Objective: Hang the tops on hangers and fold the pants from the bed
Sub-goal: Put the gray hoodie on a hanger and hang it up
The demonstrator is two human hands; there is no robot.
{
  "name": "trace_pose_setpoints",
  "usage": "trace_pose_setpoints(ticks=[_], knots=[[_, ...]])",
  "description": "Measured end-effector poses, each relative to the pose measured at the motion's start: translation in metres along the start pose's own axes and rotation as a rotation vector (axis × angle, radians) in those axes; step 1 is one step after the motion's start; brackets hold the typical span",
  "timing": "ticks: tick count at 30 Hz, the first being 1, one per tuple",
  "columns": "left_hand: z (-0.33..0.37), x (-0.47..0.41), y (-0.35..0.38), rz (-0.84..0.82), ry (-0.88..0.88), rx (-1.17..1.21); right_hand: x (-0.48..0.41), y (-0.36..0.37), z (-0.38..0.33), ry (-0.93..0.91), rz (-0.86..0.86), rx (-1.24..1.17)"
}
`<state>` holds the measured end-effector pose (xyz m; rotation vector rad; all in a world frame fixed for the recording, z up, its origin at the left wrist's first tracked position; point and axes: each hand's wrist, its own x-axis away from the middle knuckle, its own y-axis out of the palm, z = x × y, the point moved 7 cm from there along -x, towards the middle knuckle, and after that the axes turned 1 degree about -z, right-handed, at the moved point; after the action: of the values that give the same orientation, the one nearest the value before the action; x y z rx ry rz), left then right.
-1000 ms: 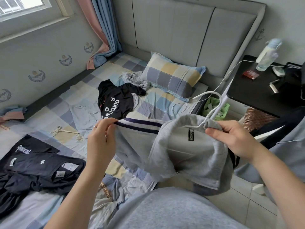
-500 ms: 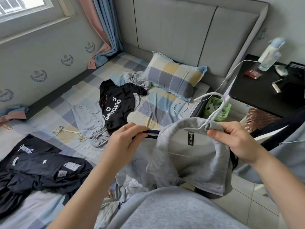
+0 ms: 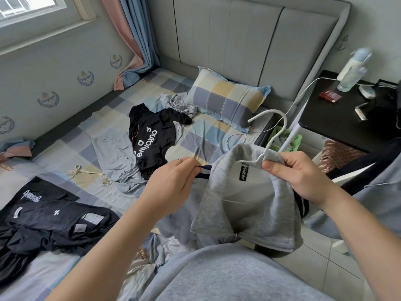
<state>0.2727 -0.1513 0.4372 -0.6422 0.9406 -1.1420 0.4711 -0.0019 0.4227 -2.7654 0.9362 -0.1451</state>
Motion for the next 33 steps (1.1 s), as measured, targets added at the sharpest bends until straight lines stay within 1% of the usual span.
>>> trace_pose_setpoints(ticks=[4,6,10,12,15,18,20,22,25,28,30,31,33], knots=[[0.011,-0.006,0.008,-0.040,0.075,-0.018,0.001,0.012,0.003,0.016,-0.019,-0.001],[0.012,-0.006,0.010,-0.030,0.072,-0.008,0.000,0.016,0.004,0.012,-0.024,0.005],[-0.002,-0.003,-0.001,0.131,-0.037,0.107,-0.001,0.014,-0.001,-0.019,-0.060,0.054],[-0.015,-0.003,-0.007,0.160,-0.117,0.194,0.000,0.002,0.000,-0.003,-0.068,0.130],[-0.036,0.000,-0.016,0.182,-0.181,0.293,0.005,-0.027,0.023,0.126,-0.060,0.255],[-0.055,0.004,-0.030,0.243,-0.218,0.361,0.012,-0.050,0.059,0.257,-0.042,0.378],[-0.061,0.005,-0.038,0.270,-0.221,0.384,0.015,-0.059,0.075,0.298,0.012,0.460],[-0.064,0.006,-0.045,0.290,-0.222,0.395,0.016,-0.065,0.078,0.288,0.091,0.489],[-0.071,0.008,-0.050,0.272,-0.233,0.369,0.014,-0.074,0.070,0.223,0.244,0.393],[-0.079,0.011,-0.053,0.212,-0.263,0.325,0.011,-0.092,0.052,0.152,0.484,0.197],[-0.078,0.010,-0.054,0.192,-0.251,0.413,0.006,-0.103,0.039,0.110,0.580,0.136],[-0.076,0.008,-0.054,0.196,-0.238,0.489,0.002,-0.106,0.033,0.103,0.594,0.153],[-0.070,0.004,-0.054,0.209,-0.209,0.639,-0.010,-0.107,0.027,0.127,0.560,0.279]])
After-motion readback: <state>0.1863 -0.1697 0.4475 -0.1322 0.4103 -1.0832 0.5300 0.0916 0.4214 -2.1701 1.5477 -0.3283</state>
